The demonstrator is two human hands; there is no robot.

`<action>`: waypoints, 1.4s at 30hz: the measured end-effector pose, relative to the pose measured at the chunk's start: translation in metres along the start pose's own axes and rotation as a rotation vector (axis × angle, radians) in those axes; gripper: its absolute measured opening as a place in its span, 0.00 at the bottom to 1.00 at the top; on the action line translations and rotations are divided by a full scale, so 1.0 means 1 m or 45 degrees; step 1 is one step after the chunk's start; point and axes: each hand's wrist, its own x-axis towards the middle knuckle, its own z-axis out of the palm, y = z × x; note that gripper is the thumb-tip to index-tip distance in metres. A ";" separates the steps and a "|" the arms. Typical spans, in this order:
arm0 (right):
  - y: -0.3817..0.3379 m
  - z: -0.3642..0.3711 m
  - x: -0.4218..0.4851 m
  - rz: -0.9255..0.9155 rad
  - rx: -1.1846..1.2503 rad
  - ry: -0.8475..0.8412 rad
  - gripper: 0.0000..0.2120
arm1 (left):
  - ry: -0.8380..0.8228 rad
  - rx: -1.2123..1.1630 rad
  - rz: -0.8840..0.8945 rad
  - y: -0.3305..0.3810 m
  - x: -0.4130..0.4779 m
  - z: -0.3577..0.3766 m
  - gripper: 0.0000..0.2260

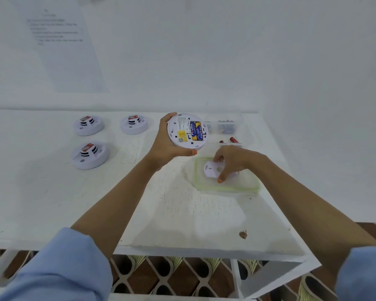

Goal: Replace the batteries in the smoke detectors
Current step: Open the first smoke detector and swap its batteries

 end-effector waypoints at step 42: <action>-0.010 -0.101 0.066 -0.476 0.177 0.553 0.32 | -0.227 -0.069 0.071 -0.020 0.101 0.014 0.45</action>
